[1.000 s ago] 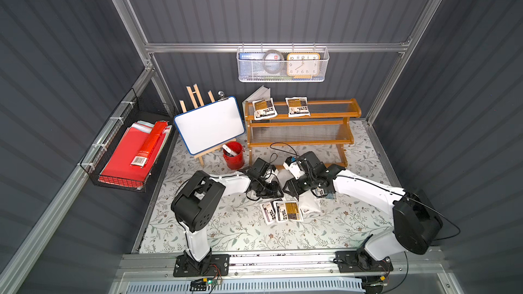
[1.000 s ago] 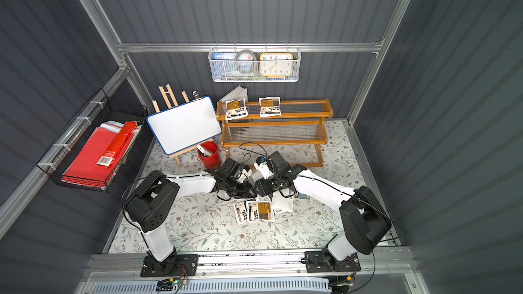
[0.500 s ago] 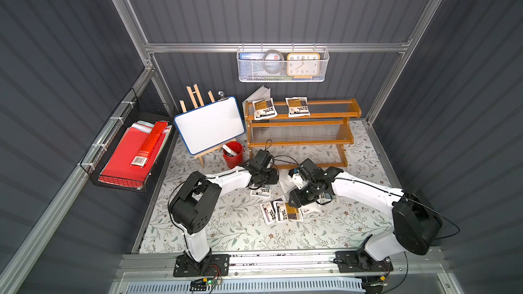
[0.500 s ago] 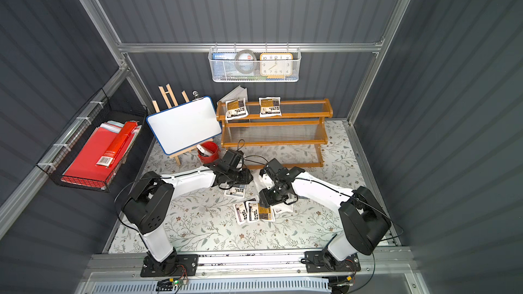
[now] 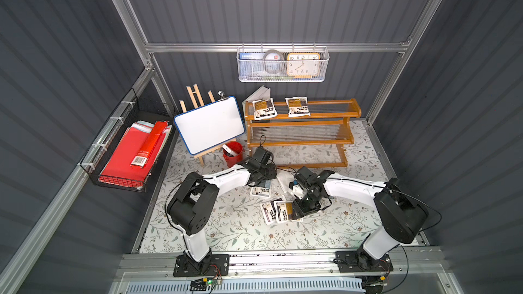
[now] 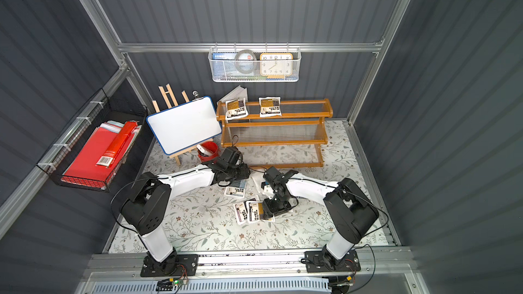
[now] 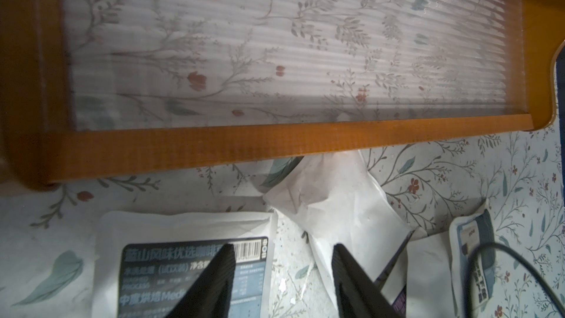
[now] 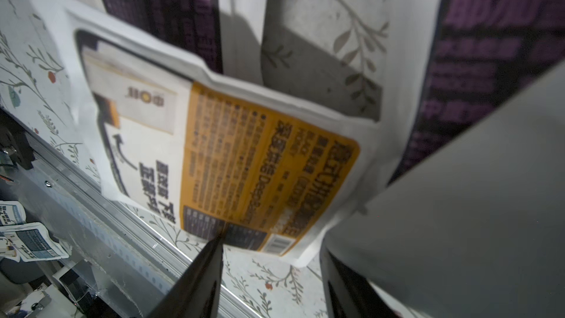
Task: Place the bagged coffee beans on the shelf by color
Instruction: Adjust the bagged coffee beans at the center of the board.
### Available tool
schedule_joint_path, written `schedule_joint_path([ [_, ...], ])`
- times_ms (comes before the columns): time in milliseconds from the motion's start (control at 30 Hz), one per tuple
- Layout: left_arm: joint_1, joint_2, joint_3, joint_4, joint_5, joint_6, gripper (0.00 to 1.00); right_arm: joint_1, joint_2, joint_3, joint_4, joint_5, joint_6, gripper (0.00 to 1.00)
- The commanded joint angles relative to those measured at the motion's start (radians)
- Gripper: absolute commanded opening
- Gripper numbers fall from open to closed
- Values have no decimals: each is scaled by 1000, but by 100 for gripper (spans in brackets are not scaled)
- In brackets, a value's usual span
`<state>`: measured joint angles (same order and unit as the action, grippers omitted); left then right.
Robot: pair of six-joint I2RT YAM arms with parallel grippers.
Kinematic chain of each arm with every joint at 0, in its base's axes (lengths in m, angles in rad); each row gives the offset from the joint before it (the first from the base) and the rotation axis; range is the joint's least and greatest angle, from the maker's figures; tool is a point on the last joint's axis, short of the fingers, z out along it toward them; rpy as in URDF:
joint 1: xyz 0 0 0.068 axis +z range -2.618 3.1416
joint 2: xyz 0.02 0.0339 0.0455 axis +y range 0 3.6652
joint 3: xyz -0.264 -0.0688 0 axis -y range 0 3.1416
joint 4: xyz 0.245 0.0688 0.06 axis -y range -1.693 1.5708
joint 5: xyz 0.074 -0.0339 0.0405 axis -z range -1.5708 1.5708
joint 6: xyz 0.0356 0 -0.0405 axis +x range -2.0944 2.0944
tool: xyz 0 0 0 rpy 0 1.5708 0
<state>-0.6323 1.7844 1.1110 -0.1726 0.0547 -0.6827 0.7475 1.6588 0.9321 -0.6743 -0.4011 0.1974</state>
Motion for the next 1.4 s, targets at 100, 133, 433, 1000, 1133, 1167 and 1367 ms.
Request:
schedule_joint_path([
  [100,5,-74,-22,-17,83,67,57,-14,63,80,132,-34,56,56],
  [133,5,-80,-32,-6,105,73,58,-17,71,92,149,-40,57,56],
  [433,5,-101,-88,-1,194,130,59,-26,195,294,199,22,66,56],
  [1000,9,-95,-170,-73,269,201,62,52,-33,83,94,17,186,56],
  [1133,10,-66,-161,-81,256,214,61,64,2,36,132,-16,200,55],
  [1167,10,-61,-158,-83,247,219,61,66,14,26,148,-23,205,55],
  [1367,9,-24,-166,-70,283,238,60,65,39,2,211,-20,215,54],
])
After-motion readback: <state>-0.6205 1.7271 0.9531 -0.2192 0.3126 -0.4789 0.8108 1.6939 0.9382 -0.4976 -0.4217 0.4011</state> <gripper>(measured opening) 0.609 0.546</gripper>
